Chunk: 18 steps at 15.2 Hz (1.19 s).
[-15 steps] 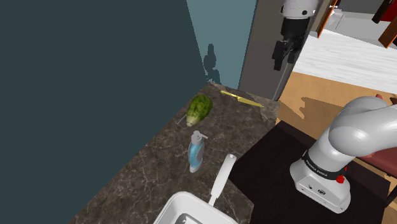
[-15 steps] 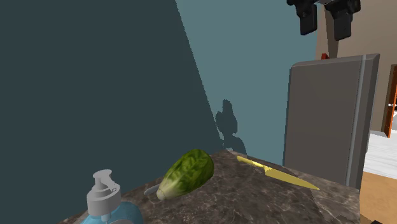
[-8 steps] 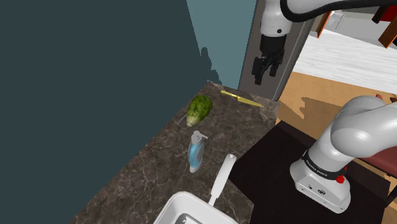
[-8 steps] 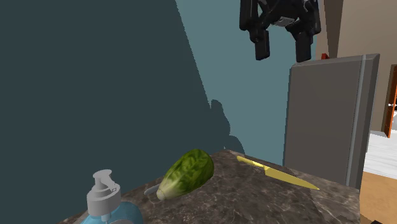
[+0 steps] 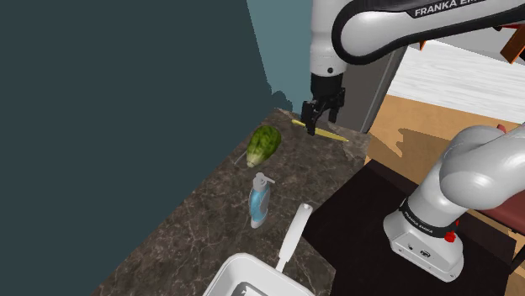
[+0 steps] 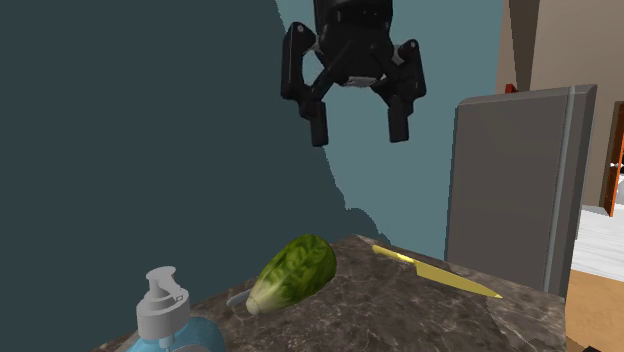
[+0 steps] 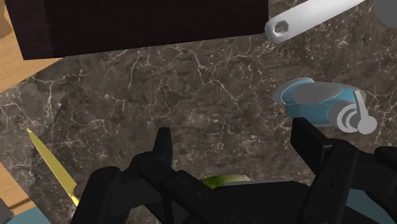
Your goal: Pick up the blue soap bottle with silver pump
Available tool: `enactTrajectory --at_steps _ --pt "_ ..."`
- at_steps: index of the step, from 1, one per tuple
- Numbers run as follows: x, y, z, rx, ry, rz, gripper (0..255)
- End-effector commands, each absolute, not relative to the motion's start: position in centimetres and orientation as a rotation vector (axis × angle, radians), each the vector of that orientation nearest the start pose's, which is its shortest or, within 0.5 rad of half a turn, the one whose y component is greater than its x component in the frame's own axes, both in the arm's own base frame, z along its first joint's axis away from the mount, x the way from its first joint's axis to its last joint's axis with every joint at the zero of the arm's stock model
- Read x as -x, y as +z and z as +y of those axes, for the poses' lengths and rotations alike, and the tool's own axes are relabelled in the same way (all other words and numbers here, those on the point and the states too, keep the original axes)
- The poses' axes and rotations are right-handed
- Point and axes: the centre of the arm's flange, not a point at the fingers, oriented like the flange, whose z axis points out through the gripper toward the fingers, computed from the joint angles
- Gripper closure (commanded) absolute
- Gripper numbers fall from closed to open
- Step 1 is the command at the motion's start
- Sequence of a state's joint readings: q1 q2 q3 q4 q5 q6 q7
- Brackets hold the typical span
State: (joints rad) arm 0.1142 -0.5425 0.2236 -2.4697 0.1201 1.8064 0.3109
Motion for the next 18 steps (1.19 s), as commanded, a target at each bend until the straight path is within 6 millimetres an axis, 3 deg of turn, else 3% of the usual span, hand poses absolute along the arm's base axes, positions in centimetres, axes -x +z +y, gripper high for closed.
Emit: enactTrajectory --at_steps 1,16,18 --pt "-35.1 45.4 15.8 3.175 0.199 0.077 0" --pt "-39.5 35.4 32.7 3.190 0.228 0.077 0" --pt "-39.6 34.8 32.8 3.190 0.228 0.077 0"
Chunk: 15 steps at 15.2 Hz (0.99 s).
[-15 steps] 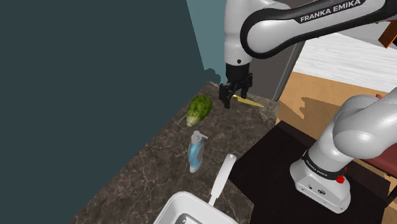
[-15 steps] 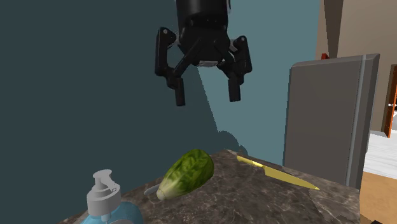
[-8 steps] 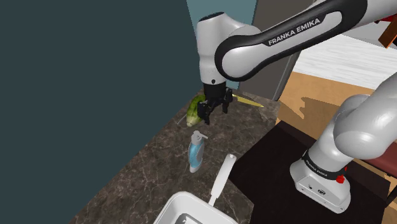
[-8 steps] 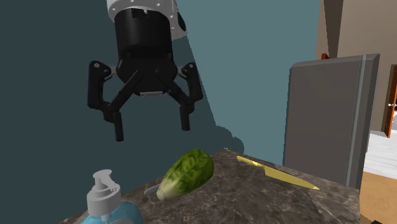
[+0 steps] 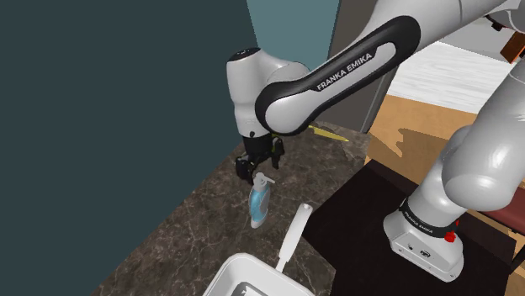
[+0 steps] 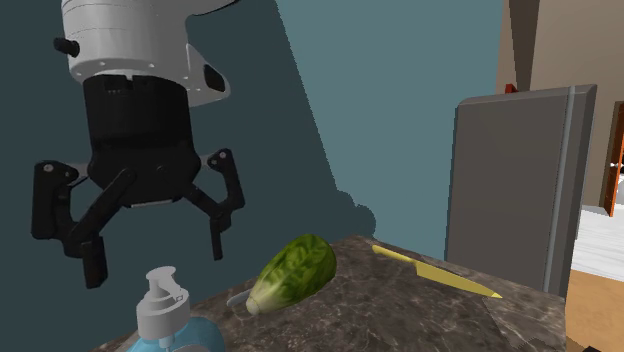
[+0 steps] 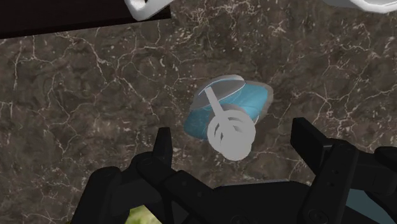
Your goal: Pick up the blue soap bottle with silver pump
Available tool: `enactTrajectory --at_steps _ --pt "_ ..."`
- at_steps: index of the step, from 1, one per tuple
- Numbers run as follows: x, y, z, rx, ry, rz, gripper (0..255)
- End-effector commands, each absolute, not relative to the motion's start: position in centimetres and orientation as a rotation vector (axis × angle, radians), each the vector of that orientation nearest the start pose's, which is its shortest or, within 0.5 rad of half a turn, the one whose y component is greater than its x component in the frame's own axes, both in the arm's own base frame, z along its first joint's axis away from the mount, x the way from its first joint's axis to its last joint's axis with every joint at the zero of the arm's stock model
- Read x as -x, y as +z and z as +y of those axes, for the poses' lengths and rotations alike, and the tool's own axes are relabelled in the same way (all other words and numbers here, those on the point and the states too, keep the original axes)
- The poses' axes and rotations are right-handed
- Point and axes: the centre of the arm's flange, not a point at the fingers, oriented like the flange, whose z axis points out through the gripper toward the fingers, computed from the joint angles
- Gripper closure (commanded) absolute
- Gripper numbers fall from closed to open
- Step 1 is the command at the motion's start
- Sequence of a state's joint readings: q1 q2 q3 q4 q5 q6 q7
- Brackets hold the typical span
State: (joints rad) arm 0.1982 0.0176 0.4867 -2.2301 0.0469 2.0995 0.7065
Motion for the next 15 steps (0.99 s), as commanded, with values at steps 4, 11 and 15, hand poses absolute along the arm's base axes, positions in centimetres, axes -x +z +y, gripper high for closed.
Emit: enactTrajectory --at_steps 4,11,15 --pt "-39.6 32.7 32.8 3.190 0.228 0.077 0" --pt "-39.6 31.4 32.7 3.190 0.228 0.077 255" --pt "-39.6 31.4 32.7 3.190 0.228 0.077 255"
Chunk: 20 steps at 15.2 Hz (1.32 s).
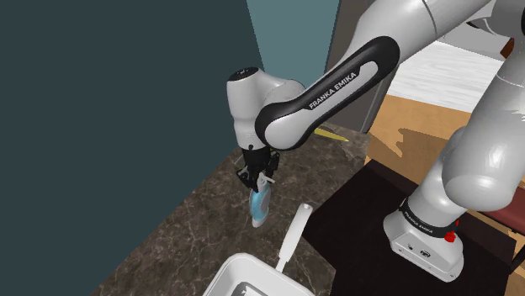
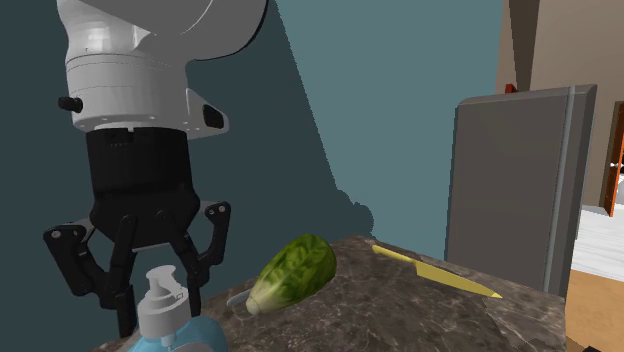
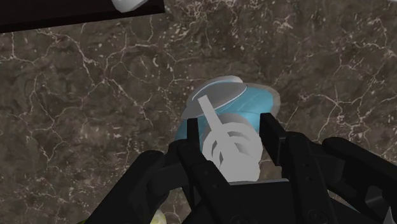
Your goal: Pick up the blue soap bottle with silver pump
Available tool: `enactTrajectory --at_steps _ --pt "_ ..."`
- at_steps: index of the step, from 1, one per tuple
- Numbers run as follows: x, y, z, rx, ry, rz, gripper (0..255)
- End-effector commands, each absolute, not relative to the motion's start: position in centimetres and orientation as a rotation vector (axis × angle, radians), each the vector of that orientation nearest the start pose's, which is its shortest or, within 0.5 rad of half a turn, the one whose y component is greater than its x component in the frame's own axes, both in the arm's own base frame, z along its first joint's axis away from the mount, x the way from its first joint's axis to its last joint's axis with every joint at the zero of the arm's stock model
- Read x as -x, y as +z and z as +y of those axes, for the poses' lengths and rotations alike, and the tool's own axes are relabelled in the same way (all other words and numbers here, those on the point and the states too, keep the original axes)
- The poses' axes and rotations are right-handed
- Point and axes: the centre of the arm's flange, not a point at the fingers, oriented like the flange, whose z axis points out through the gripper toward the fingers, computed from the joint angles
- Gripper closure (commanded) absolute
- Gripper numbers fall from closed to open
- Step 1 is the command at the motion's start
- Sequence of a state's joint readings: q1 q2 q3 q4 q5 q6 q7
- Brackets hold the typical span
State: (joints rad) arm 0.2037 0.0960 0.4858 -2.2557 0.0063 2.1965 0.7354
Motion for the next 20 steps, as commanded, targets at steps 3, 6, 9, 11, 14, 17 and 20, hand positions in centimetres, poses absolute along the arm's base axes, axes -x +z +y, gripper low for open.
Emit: enactTrajectory --at_steps 3,6,9,11,14,17,20 --pt "-39.6 31.3 32.8 3.190 0.228 0.077 255" --pt "-39.6 32.9 32.8 3.190 0.228 0.077 255" --pt "-39.6 34.5 32.8 3.190 0.228 0.077 255" --pt "-39.6 35.5 32.8 3.190 0.228 0.077 255" --pt "-39.6 37.1 32.8 3.190 0.228 0.077 255" --pt "-39.6 38.7 32.8 3.190 0.228 0.077 255" --pt "-39.6 39.3 32.8 3.190 0.228 0.077 255"
